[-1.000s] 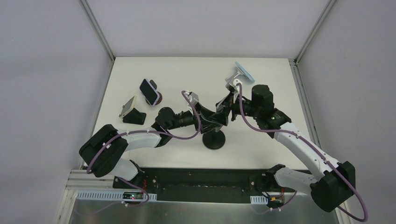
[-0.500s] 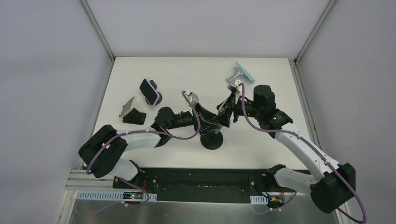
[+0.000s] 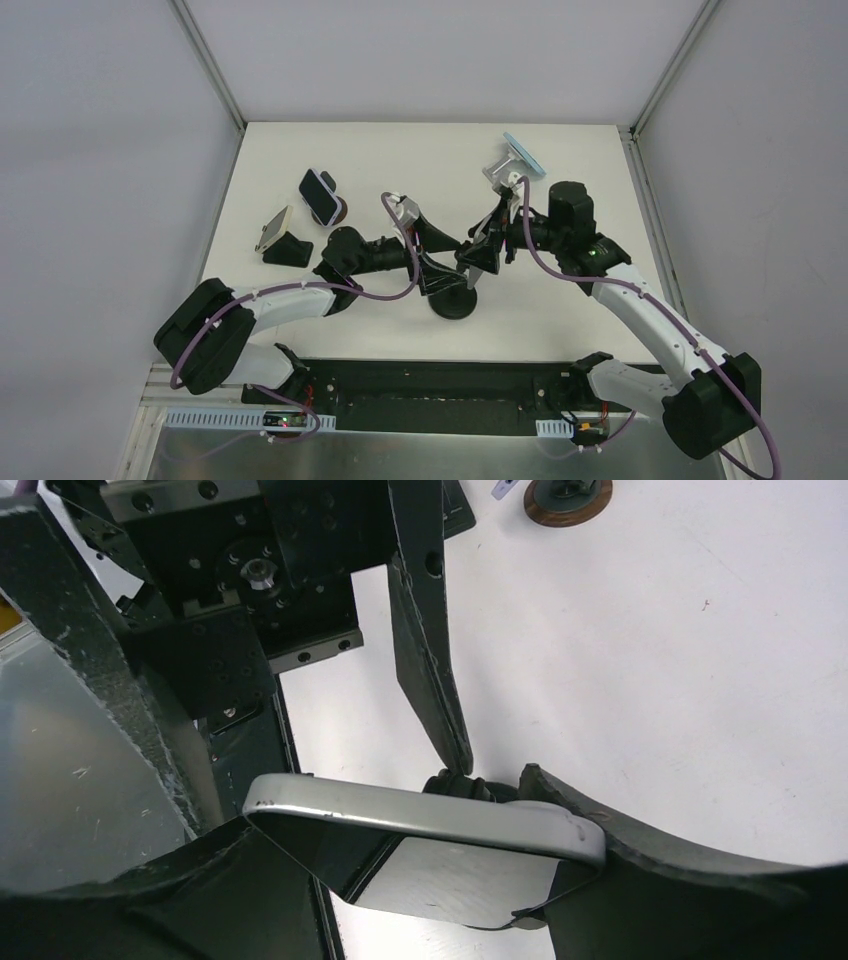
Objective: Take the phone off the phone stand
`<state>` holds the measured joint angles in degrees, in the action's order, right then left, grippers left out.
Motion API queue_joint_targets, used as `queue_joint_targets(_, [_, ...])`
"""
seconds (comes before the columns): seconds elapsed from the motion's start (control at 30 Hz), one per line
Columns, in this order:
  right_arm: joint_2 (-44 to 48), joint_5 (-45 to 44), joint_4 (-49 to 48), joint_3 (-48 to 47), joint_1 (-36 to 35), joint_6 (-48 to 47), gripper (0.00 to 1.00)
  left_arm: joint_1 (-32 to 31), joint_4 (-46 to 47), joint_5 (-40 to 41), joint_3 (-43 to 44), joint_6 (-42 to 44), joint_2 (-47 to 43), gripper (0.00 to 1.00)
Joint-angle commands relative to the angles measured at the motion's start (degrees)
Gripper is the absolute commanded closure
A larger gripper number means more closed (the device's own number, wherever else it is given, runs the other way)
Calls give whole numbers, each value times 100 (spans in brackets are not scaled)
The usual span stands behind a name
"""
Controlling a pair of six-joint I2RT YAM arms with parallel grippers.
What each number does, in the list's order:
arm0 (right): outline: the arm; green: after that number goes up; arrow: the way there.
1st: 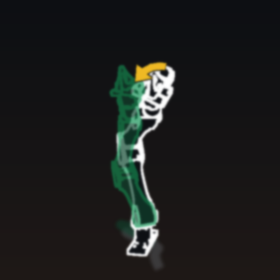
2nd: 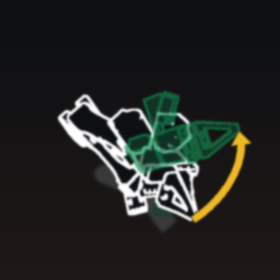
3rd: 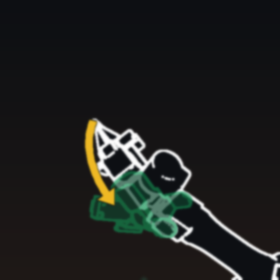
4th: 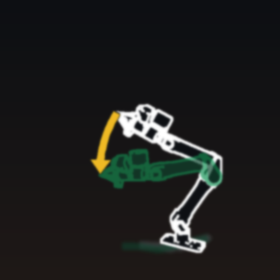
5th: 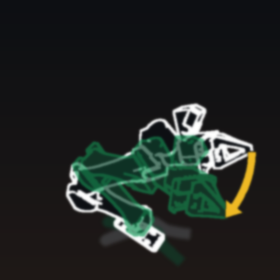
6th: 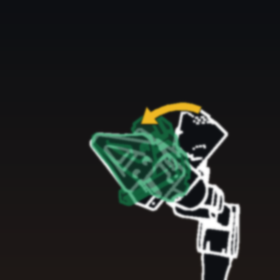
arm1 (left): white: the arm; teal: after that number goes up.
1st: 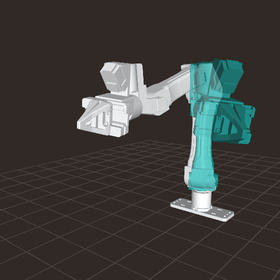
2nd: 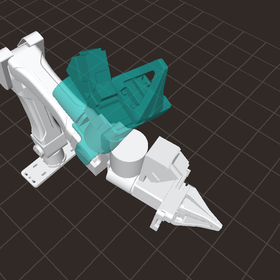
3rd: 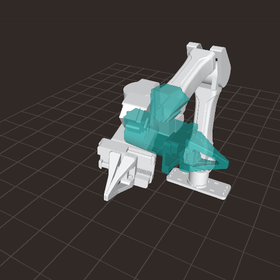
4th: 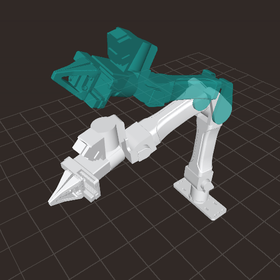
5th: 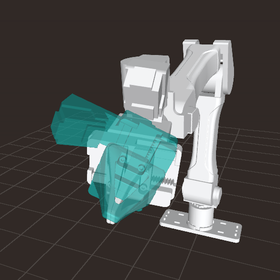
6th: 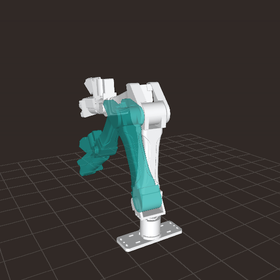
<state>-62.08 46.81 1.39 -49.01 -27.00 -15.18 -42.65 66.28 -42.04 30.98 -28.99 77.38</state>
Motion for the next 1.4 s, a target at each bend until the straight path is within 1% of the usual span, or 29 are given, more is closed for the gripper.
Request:
queue_joint_targets(0.0, [97,-219,27,-143,165,-493,100,-41,339,-698,22,-36,-339,5])
queue_joint_targets(0.23, [107,19,-43,-209,164,-255,100,19,323,-774,-58,-58,-387,10])
queue_joint_targets(0.47, [173,214,-536,-292,169,448,100,229,271,-656,-346,-32,-634,9])
queue_joint_targets(0.67, [238,553,-947,-395,158,1035,100,364,34,-422,-478,91,-765,9])
queue_joint_targets(0.93, [288,846,-1068,-658,59,1496,100,407,-208,-172,-464,216,-762,8])
queue_joint_targets(1.03, [333,848,-1061,-849,1,1826,100,432,-386,-83,-415,245,-779,8])
queue_joint_targets(1.1, [394,700,-1040,-982,-6,2003,100,459,-536,-21,-386,268,-817,9])
queue_joint_targets(1.2, [543,45,-607,-1270,-2,2142,100,509,-708,48,-370,284,-942,10])
queue_joint_targets(1.27, [626,-722,32,-1559,-2,2150,100,534,-1039,128,-342,364,-1103,10])
queue_joint_targets(1.37, [577,-2262,1252,-2141,-2,2186,100,548,-1749,382,-232,619,-1451,11])
